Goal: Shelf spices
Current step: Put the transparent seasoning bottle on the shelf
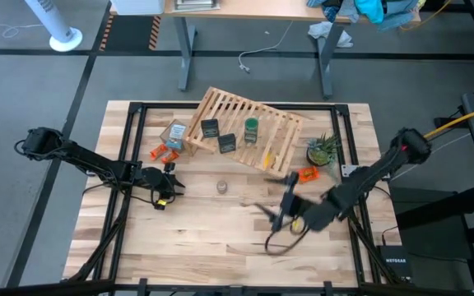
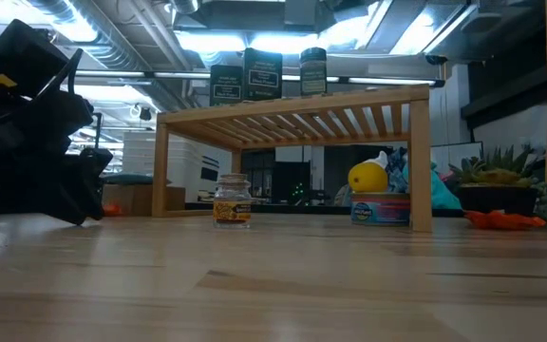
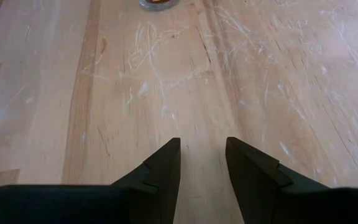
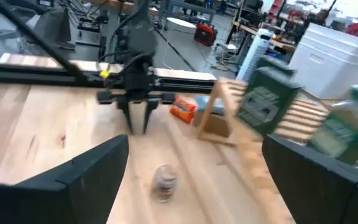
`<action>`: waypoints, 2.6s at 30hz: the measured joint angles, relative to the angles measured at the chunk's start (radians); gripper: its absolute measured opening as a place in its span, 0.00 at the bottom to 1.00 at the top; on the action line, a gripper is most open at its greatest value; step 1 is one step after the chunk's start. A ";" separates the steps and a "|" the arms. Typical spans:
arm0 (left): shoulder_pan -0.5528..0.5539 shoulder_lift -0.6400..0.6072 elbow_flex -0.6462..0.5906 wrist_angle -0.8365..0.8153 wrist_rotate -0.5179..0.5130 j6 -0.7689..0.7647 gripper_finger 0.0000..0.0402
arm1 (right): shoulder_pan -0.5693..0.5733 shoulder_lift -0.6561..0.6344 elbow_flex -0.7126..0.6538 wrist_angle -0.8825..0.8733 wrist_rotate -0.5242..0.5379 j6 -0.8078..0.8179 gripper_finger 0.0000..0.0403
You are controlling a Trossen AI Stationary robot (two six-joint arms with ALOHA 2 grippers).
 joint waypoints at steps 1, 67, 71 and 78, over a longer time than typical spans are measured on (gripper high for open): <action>0.000 0.000 0.000 0.000 0.000 0.000 0.31 | 0.017 0.042 0.000 0.036 0.012 0.000 0.93; 0.000 0.000 0.000 0.321 0.000 -0.026 0.31 | -0.107 0.500 -0.001 0.478 -0.617 0.291 0.93; 0.000 0.000 0.000 0.319 0.000 -0.062 0.31 | -0.107 0.500 -0.001 0.478 -0.607 0.292 0.93; -0.001 0.001 0.000 0.310 0.000 -0.095 0.31 | -0.108 0.500 -0.001 0.458 -0.441 0.345 0.93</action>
